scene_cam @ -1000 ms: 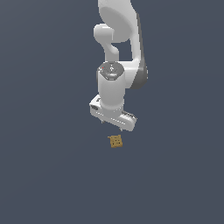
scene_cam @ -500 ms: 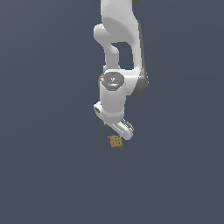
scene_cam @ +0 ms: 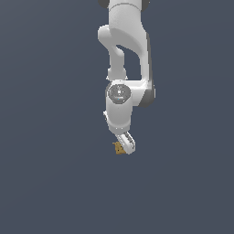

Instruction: Pick up the object and move it to a goal position.

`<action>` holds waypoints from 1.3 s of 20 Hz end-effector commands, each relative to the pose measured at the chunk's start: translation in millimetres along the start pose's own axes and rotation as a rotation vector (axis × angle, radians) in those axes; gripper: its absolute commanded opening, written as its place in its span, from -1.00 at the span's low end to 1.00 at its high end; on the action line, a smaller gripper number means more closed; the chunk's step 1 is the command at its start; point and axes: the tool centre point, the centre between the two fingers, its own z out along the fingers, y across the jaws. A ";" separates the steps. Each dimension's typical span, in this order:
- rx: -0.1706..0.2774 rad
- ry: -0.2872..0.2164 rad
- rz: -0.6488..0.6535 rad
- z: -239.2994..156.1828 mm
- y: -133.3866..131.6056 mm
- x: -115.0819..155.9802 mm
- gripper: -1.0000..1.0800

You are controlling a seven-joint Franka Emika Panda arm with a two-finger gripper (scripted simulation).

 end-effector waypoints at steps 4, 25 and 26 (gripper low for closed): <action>-0.002 0.003 0.155 13.8 -3.8 -0.1 0.92; -0.004 0.012 0.360 35.3 -8.6 -0.6 0.92; -0.004 0.012 0.361 38.0 -8.4 -0.3 0.92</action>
